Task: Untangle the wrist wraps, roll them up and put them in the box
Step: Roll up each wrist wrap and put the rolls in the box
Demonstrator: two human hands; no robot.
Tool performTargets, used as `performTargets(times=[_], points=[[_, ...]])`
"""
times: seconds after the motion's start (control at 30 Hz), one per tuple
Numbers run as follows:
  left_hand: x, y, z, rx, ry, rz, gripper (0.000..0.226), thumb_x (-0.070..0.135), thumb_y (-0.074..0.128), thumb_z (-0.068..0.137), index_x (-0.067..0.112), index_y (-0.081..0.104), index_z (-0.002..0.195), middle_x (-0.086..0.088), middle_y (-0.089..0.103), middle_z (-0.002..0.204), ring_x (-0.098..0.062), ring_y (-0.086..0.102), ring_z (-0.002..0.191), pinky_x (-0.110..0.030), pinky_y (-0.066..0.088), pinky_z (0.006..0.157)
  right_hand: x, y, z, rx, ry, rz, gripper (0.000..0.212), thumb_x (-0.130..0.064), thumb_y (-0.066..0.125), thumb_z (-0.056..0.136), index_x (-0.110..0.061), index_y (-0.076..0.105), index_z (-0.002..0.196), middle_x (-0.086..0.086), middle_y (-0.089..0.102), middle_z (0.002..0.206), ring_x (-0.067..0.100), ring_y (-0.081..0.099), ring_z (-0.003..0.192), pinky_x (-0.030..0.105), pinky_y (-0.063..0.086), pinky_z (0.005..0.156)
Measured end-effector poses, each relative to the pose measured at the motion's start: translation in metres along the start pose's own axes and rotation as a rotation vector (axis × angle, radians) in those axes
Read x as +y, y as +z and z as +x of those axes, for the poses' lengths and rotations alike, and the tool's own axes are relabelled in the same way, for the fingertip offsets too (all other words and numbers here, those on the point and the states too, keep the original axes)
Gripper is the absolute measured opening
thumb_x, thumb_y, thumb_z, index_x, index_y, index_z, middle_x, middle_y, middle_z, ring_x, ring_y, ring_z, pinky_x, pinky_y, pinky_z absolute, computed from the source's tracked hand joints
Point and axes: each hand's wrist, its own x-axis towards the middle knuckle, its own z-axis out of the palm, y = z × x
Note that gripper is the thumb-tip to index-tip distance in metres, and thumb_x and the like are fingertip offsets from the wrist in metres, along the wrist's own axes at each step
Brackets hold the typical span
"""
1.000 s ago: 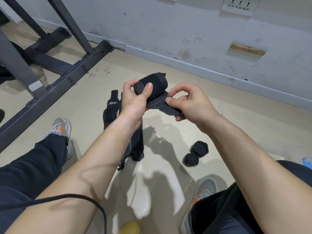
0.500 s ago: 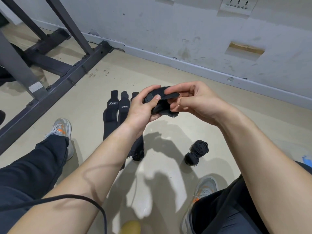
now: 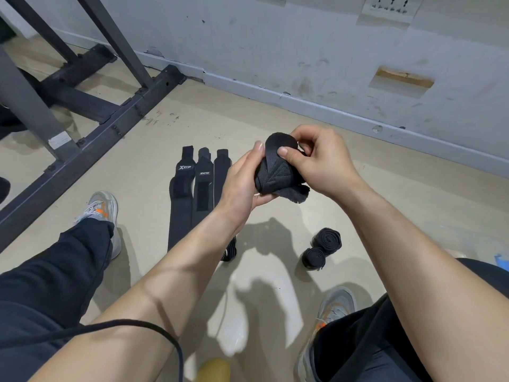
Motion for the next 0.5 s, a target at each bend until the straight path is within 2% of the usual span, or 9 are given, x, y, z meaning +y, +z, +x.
performTargets(times=[0.07,0.1,0.17,0.23,0.3,0.4,0.47,0.5], points=[[-0.001,0.000,0.000,0.021,0.070,0.115,0.016,0.038,0.063,0.101,0.024,0.071,0.102,0.001,0.070,0.097,-0.011,0.073,0.089,-0.036,0.063,0.077,0.000,0.002,0.000,0.006,0.015,-0.020,0.028,-0.026,0.075,0.087,-0.031,0.056,0.067,-0.011,0.037,0.063,0.005,0.040,0.056,0.018,0.027,0.053],[-0.001,-0.001,0.000,0.032,0.105,0.154,0.011,0.031,0.066,0.100,0.022,0.070,0.103,0.001,0.069,0.094,-0.011,0.071,0.086,-0.035,0.063,0.074,0.001,0.003,-0.001,0.007,0.029,-0.015,0.028,-0.027,0.076,0.086,-0.032,0.056,0.067,-0.010,0.038,0.066,0.003,0.040,0.057,0.016,0.028,0.053],[-0.002,-0.004,0.001,0.018,0.131,0.168,0.006,0.022,0.069,0.099,0.020,0.070,0.104,-0.004,0.069,0.095,-0.016,0.070,0.087,-0.042,0.065,0.079,0.002,0.005,-0.001,0.002,0.073,0.029,0.023,-0.028,0.079,0.084,-0.030,0.061,0.070,-0.008,0.039,0.070,0.002,0.039,0.057,0.016,0.030,0.055],[-0.001,-0.005,0.000,-0.003,0.126,0.160,0.010,0.017,0.069,0.099,0.021,0.069,0.107,-0.007,0.070,0.099,-0.019,0.071,0.090,-0.044,0.064,0.083,0.003,0.007,-0.001,0.008,0.130,0.109,0.019,-0.029,0.081,0.082,-0.027,0.065,0.073,-0.008,0.036,0.070,0.004,0.036,0.058,0.022,0.031,0.057],[-0.001,-0.004,-0.002,-0.011,0.136,0.178,0.017,0.013,0.068,0.099,0.021,0.065,0.113,-0.005,0.070,0.102,-0.016,0.071,0.091,-0.039,0.064,0.081,0.004,0.008,-0.001,0.013,0.187,0.214,0.018,-0.027,0.083,0.080,-0.024,0.065,0.076,-0.007,0.035,0.069,0.009,0.034,0.059,0.026,0.031,0.057],[-0.002,-0.006,-0.002,0.001,0.155,0.183,0.035,0.015,0.071,0.097,0.024,0.048,0.123,-0.006,0.062,0.105,-0.009,0.069,0.083,-0.034,0.063,0.074,0.002,0.009,0.001,-0.038,0.259,0.337,0.021,-0.021,0.083,0.082,-0.021,0.064,0.076,-0.003,0.037,0.068,0.011,0.034,0.057,0.026,0.030,0.053],[-0.004,-0.010,0.000,0.003,0.193,0.254,0.042,0.025,0.073,0.093,0.038,0.043,0.119,-0.014,0.062,0.109,-0.020,0.070,0.089,-0.043,0.063,0.079,0.001,0.010,0.003,-0.074,0.319,0.403,0.024,-0.019,0.084,0.082,-0.020,0.060,0.075,-0.002,0.041,0.065,0.012,0.038,0.057,0.025,0.031,0.052],[-0.004,-0.012,0.000,-0.008,0.221,0.316,0.038,0.028,0.071,0.091,0.044,0.045,0.114,-0.012,0.064,0.108,-0.027,0.069,0.093,-0.051,0.062,0.083,0.001,0.009,0.004,-0.090,0.354,0.432,0.026,-0.019,0.084,0.081,-0.020,0.059,0.075,-0.003,0.045,0.064,0.012,0.042,0.055,0.023,0.033,0.051]])
